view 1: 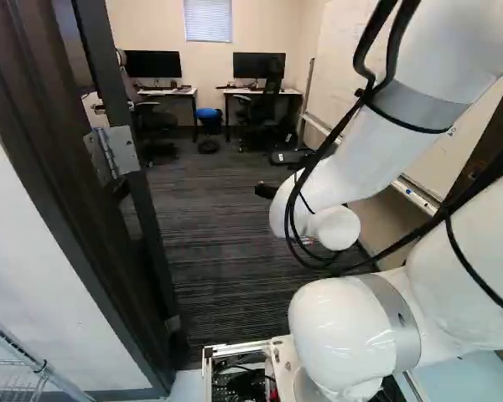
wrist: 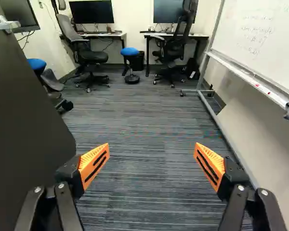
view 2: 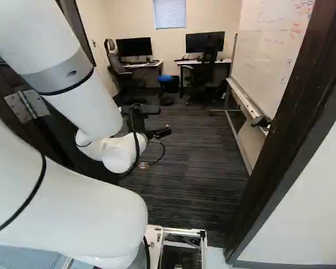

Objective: Open the door and move inside

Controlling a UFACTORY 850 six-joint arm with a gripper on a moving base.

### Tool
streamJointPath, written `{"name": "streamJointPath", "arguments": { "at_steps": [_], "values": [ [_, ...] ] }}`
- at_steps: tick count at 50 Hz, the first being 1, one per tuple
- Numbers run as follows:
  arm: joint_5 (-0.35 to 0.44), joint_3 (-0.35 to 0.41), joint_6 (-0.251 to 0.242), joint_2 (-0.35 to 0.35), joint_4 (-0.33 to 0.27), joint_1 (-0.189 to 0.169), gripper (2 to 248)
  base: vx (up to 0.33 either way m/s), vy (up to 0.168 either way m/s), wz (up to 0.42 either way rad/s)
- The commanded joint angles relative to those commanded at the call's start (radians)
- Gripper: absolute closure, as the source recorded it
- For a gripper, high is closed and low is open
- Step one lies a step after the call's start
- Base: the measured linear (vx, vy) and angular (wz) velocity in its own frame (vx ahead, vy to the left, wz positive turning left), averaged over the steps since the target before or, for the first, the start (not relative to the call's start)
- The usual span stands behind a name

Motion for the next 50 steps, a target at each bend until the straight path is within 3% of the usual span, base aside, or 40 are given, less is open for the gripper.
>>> {"name": "streamJointPath", "arguments": {
  "at_steps": [50],
  "values": [
    [0.000,0.000,0.000,0.000,0.000,0.000,3,0.124,0.000,-0.007]
  ]
}}
